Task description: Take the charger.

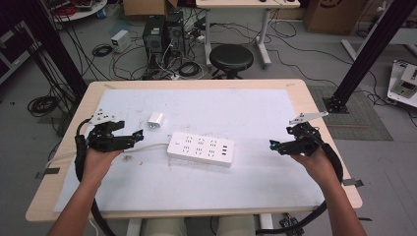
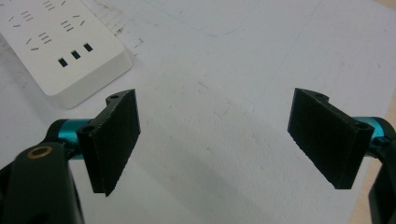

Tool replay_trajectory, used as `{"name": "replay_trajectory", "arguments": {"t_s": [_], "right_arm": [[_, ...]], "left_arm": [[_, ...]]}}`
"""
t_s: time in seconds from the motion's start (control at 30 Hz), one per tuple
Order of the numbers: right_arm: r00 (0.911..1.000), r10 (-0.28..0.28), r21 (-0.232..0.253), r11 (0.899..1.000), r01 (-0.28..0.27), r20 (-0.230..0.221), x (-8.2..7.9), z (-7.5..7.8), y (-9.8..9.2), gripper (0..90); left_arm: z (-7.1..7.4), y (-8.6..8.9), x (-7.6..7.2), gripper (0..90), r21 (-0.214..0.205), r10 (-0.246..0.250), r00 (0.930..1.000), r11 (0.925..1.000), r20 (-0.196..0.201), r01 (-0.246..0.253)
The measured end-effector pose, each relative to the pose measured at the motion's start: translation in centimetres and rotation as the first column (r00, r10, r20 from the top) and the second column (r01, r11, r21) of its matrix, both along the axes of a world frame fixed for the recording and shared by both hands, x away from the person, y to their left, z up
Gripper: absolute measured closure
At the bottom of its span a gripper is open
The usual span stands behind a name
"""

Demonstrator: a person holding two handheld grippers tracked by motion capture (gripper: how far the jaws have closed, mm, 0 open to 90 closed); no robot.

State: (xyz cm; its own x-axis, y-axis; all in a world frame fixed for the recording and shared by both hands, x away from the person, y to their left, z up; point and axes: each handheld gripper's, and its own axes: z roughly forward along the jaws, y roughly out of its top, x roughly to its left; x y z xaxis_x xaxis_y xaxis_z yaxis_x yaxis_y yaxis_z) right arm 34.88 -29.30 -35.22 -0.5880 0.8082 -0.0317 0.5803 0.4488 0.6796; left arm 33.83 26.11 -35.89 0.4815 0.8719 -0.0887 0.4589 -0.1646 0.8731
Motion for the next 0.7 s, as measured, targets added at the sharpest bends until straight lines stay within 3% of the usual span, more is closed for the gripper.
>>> {"name": "replay_trajectory", "arguments": {"t_s": [0.37,0.57,0.7], "right_arm": [[0.9998,0.016,0.002,1.0,-0.016,0.008,-0.1,0.1,0.2,17.1],[0.9999,0.009,0.001,1.0,-0.009,0.012,-0.1,0.2,0.1,17.1],[0.9998,0.013,0.001,1.0,-0.013,0.014,-0.1,0.4,0.2,17.1]], "left_arm": [[0.6,-0.6,0.5,18.0,-0.005,0.005,1.0,1.0,0.007,-0.005],[0.9,-1.8,2.2,17.8,-0.008,0.04,0.9992,0.9992,0.005,-0.04],[1.0,-2.4,3.9,17.8,0.002,0.08,0.9966,0.9968,-0.02,-0.08]]}}
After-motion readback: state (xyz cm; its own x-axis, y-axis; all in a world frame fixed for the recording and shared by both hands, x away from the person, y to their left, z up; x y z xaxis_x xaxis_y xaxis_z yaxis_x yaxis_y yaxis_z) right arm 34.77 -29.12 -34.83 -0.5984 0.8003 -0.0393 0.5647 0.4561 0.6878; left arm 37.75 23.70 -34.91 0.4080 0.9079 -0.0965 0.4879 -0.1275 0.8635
